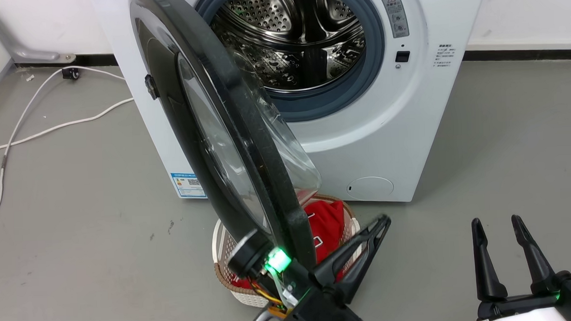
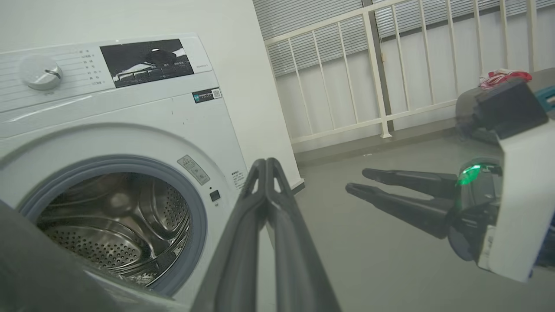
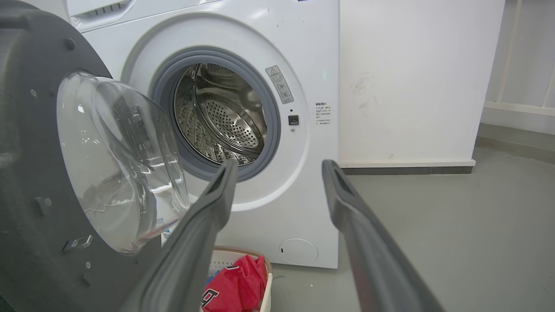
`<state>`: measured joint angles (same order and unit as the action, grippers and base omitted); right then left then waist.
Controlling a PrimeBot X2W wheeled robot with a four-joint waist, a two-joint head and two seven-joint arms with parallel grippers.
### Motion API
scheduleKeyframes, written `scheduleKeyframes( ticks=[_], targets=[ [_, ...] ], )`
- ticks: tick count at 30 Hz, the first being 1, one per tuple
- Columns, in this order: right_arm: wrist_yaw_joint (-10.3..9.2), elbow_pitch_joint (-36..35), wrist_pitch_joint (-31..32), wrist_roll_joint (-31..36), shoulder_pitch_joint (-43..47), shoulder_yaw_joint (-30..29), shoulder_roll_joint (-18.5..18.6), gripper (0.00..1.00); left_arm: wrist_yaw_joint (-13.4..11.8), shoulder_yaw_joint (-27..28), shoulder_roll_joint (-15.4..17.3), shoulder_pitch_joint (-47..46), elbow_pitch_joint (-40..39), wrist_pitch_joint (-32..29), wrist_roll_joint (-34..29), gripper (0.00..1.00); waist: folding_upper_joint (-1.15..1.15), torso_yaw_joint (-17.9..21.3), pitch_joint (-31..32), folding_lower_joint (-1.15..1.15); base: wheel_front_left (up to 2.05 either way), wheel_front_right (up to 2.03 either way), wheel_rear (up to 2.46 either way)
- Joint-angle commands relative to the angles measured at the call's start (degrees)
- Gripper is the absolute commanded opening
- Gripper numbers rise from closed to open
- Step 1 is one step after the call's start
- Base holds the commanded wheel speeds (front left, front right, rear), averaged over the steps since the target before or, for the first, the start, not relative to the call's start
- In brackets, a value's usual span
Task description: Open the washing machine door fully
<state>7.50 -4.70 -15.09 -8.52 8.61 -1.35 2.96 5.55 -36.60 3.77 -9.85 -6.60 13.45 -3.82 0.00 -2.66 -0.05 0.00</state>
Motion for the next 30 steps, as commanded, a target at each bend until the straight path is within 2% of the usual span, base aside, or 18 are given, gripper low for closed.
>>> scheduleKeyframes(
  ticks=[1,8,16,23,30],
  targets=[
    [-0.01,0.07,-0.11,0.04,-0.67,-0.07,-0.15,1.0,0.08,-0.26,0.16,0.92,1.15,0.06,0.4,0.0,0.0,0.04,-0.16,0.0,0.0,0.0,0.0],
    [-0.01,0.28,-0.11,0.13,-1.04,-0.4,-0.15,1.0,-0.65,-0.29,0.91,2.66,8.04,0.44,1.42,0.0,0.0,-0.38,-1.37,0.0,0.0,0.0,0.0],
    [-0.01,0.74,-0.11,0.15,-1.58,-0.32,-0.15,1.0,-2.72,2.05,1.14,2.11,14.16,1.37,3.12,0.0,0.0,-1.41,-2.17,0.0,0.0,0.0,0.0],
    [-0.01,1.14,-0.11,-0.17,-1.03,-0.04,-0.15,1.0,-5.23,4.95,2.11,2.42,15.55,1.51,4.5,0.0,0.0,-3.63,-2.22,0.0,0.0,0.0,0.0],
    [-0.01,1.4,-0.11,-0.48,-0.2,0.15,-0.14,1.0,-6.79,6.4,3.32,3.94,13.6,1.5,5.28,0.0,0.0,-7.68,-2.15,0.0,0.0,0.0,0.0]
  ],
)
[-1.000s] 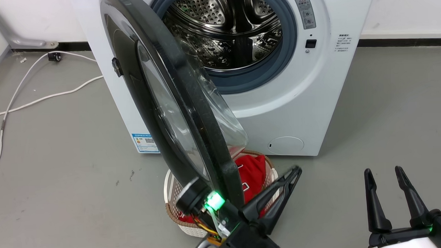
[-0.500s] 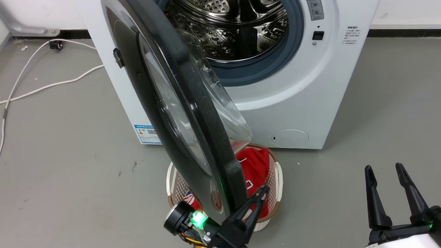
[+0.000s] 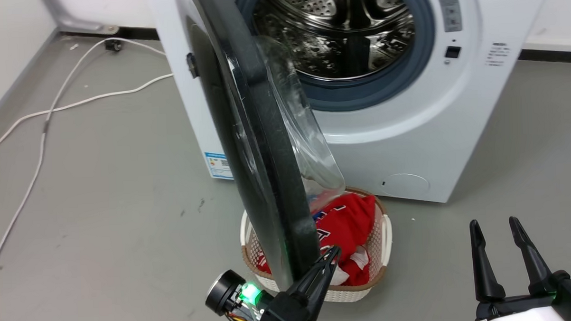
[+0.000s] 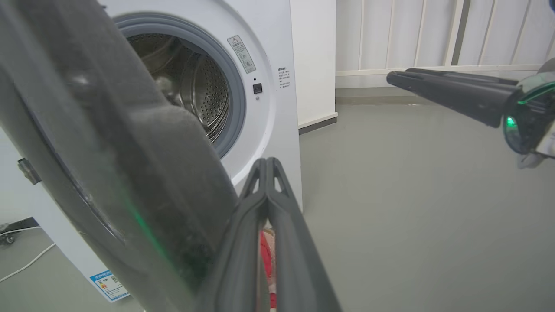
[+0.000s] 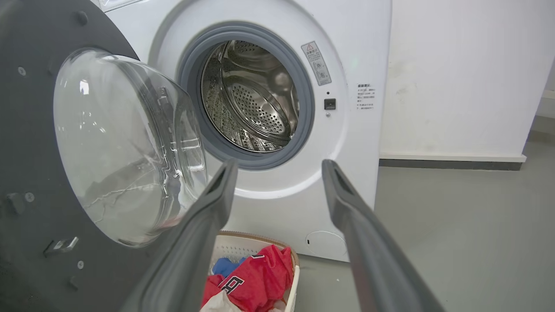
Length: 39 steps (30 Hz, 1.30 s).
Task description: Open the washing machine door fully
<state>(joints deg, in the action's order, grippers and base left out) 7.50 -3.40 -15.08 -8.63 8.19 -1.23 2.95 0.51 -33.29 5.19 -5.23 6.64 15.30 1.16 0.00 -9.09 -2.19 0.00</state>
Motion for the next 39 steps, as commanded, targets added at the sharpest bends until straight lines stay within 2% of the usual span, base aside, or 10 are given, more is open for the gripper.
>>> scheduleKeyframes(
  ticks=[1,8,17,25,29,39],
  targets=[
    [0.0,0.1,-0.12,-0.39,0.35,0.02,-0.12,1.0,-1.94,3.25,2.07,-0.42,-0.12,-0.34,0.44,0.0,0.0,-1.9,-0.03,0.0,0.0,0.0,0.0],
    [0.0,0.04,-0.12,-0.21,0.64,-0.1,-0.12,1.0,-3.32,4.43,2.81,1.32,-2.46,-0.32,1.25,0.0,0.0,-5.55,-0.43,0.0,0.0,0.0,0.0],
    [-0.01,0.11,-0.12,0.49,0.36,-0.48,-0.11,1.0,-7.24,11.02,5.87,3.39,-3.61,-0.23,3.89,0.0,0.0,-8.59,-1.3,0.0,0.0,0.0,0.0],
    [-0.01,-0.26,-0.12,1.4,-0.78,-0.57,-0.1,1.0,-10.79,20.34,9.9,5.2,-4.45,-0.22,7.25,0.0,0.0,-8.84,-2.57,0.0,0.0,0.0,0.0],
    [-0.01,-0.4,-0.12,2.2,-1.19,-0.71,-0.11,1.0,-11.42,24.94,11.96,5.28,-4.14,-0.21,8.98,0.0,0.0,-8.58,-3.72,0.0,0.0,0.0,0.0],
    [-0.01,-0.75,-0.12,3.94,-2.83,-0.9,-0.11,1.0,-12.21,34.42,13.88,1.39,-1.14,-0.22,11.86,0.0,0.0,-7.38,-7.04,0.0,0.0,0.0,0.0]
  ],
)
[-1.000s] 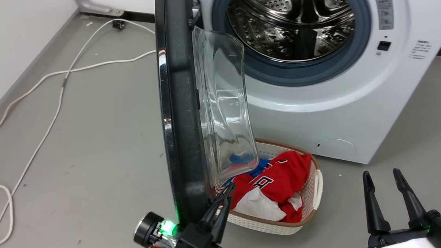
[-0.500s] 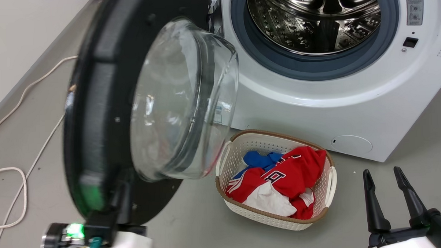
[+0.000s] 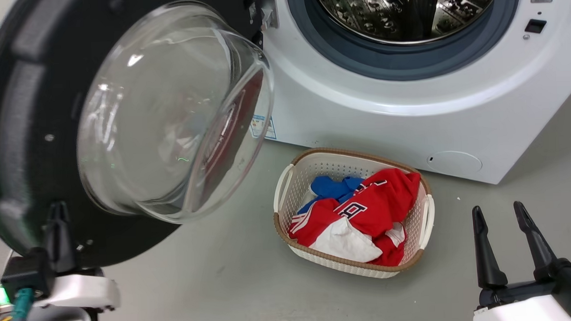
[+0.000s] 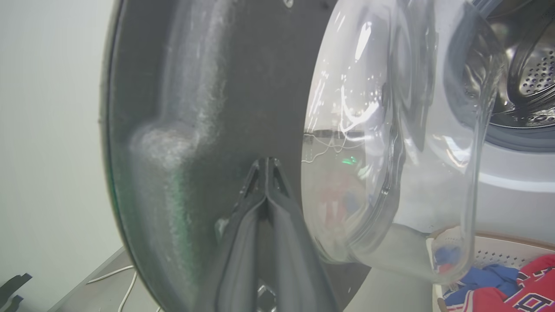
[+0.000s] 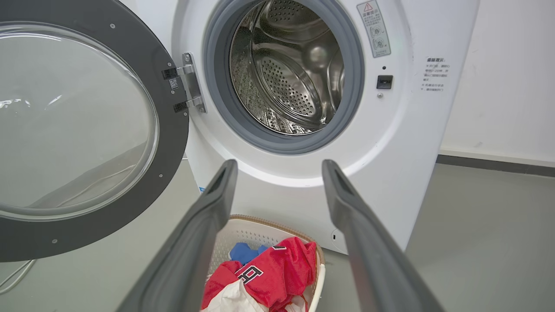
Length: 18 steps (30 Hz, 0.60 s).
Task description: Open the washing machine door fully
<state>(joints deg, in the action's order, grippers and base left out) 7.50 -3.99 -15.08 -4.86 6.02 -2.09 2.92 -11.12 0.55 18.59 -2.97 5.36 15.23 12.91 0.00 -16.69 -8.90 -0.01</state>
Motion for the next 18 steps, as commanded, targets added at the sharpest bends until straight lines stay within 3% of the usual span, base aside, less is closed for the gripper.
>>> scheduleKeyframes(
  ticks=[1,18],
  targets=[
    [-0.01,-0.22,-0.12,0.42,-0.84,-0.03,-0.08,1.0,-0.21,1.32,0.83,-1.1,0.94,-0.15,0.4,0.0,0.0,0.38,-0.69,0.01,0.0,0.0,0.0],
    [-0.01,-0.7,-0.12,2.76,-3.88,-0.49,-0.08,1.0,4.34,12.72,4.66,-11.52,14.32,-0.15,3.68,0.0,0.0,3.16,-5.84,0.01,0.0,0.0,0.0]
  ],
)
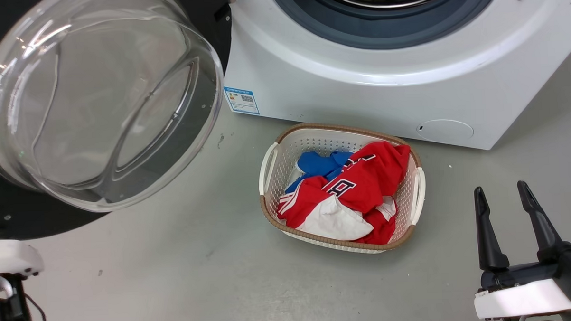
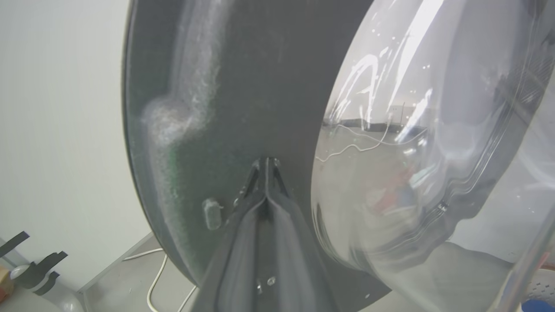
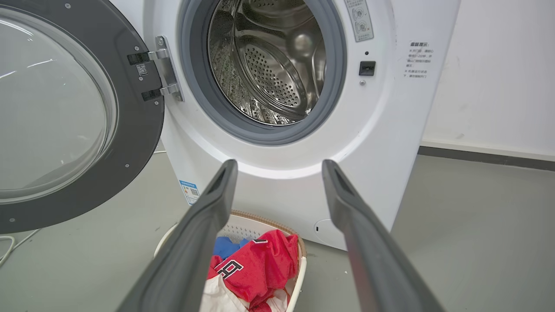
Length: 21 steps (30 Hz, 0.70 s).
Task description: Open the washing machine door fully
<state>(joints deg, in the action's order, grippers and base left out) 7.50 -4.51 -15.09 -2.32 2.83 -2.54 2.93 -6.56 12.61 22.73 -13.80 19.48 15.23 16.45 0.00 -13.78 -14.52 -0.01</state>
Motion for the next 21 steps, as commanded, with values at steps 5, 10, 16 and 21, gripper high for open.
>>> scheduleKeyframes(
  ticks=[5,10,16,21],
  targets=[
    [-0.01,-0.02,-0.11,0.22,-1.29,-0.26,-0.09,1.0,1.4,3.46,1.68,-2.95,3.94,-0.15,0.56,0.0,0.0,0.93,-0.83,0.01,0.0,0.0,0.0],
    [-0.01,0.4,-0.12,-0.04,-1.59,-0.46,-0.09,1.0,3.3,5.09,1.98,-4.69,6.59,-0.15,-0.49,0.0,0.0,1.51,-0.65,0.01,0.0,0.0,0.0],
    [-0.01,0.98,-0.11,-1.08,-0.88,-0.69,-0.08,1.0,5.54,6.6,2.0,-3.92,8.06,-0.14,-2.65,0.0,0.0,2.48,1.84,0.01,0.0,0.0,0.0],
    [-0.01,1.28,-0.11,-2.29,0.47,-0.85,-0.09,1.0,7.61,8.14,0.72,-0.93,4.91,-0.13,-4.91,0.0,0.0,3.3,5.3,0.01,0.0,0.0,0.0]
  ],
)
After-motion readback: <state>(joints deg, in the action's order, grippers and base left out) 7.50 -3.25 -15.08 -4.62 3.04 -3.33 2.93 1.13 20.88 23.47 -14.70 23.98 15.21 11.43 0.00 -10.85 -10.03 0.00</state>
